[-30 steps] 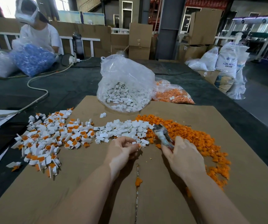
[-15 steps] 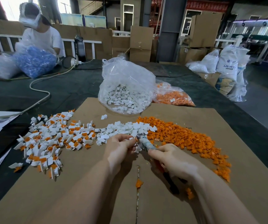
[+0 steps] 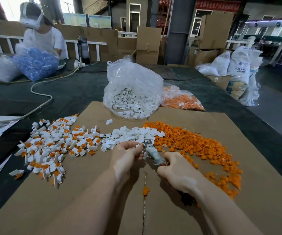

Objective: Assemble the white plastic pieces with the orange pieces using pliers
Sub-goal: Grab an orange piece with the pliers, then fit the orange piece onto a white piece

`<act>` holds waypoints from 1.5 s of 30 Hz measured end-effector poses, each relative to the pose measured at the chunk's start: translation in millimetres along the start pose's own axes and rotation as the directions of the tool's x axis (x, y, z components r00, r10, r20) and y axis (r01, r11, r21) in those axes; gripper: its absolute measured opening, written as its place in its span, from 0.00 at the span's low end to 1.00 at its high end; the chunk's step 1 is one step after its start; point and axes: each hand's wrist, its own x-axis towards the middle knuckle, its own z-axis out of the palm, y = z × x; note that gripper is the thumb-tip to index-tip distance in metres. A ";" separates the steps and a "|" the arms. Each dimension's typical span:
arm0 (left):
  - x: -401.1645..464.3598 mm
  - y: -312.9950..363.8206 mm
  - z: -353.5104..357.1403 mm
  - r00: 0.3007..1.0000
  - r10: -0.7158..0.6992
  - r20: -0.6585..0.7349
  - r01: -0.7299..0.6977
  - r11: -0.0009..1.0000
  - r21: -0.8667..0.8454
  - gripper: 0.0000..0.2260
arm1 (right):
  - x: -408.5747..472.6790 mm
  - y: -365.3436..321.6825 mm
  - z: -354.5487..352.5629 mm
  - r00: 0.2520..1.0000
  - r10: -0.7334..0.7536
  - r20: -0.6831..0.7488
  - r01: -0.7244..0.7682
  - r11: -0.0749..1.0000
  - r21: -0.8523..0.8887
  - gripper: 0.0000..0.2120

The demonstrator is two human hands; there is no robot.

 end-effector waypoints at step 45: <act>-7.5 -28.8 -14.3 0.899 0.318 0.300 -0.434 0.737 0.518 0.14 | 23.3 26.7 57.5 0.724 -0.438 -0.532 0.373 0.898 -0.232 0.04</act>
